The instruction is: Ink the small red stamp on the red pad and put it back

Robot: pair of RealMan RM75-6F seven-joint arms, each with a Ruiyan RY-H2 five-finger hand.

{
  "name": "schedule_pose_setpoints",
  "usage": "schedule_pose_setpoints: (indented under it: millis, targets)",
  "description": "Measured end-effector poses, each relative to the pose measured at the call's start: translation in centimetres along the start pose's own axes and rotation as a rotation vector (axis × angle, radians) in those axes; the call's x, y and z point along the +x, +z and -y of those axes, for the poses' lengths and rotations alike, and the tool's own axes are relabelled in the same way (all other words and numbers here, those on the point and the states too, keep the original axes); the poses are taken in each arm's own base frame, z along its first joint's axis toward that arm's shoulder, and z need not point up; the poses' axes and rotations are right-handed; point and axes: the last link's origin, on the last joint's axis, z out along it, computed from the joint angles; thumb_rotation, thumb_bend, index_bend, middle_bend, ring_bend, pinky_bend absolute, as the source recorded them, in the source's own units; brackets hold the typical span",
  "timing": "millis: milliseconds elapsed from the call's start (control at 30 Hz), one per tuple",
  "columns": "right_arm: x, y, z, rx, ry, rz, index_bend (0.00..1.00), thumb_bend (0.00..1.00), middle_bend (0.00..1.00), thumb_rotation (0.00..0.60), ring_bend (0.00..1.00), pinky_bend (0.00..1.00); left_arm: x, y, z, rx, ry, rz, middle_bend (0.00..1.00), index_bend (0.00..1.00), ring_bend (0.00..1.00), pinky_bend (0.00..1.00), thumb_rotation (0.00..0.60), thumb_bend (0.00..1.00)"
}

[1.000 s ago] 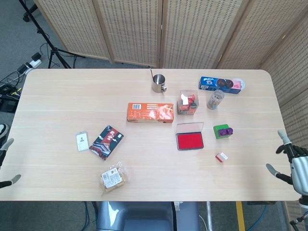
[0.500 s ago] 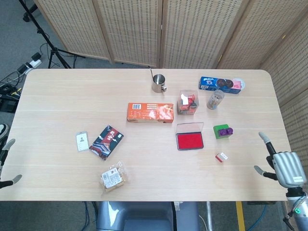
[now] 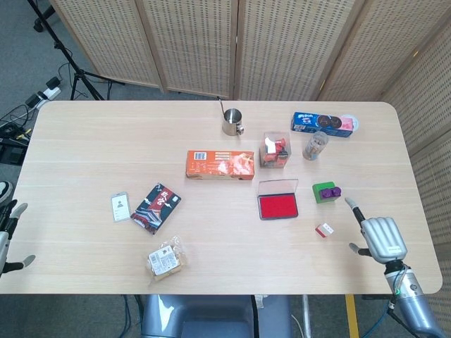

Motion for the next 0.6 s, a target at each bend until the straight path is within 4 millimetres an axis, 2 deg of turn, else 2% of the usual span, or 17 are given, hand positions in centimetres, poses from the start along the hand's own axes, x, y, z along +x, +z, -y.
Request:
schedule_pose_setpoints:
  millis: [300,600]
  targets:
    - [-2.6,2.8,1.5,-0.015,-0.187,-0.002,0.0,0.0,1.0,0.6,1.0,1.0,0.0,-0.2,-0.3,0.007,0.015,-0.009,0.0,0.0,0.0,0.0,0.6,0.0]
    - [-3.6,3.3,2.7,0.003,-0.212,0.008,0.0,0.0,1.0,0.6,1.0,1.0,0.1,-0.2,-0.2,0.009,0.009,-0.008,0.0,0.0,0.0,0.0,0.6,0.0]
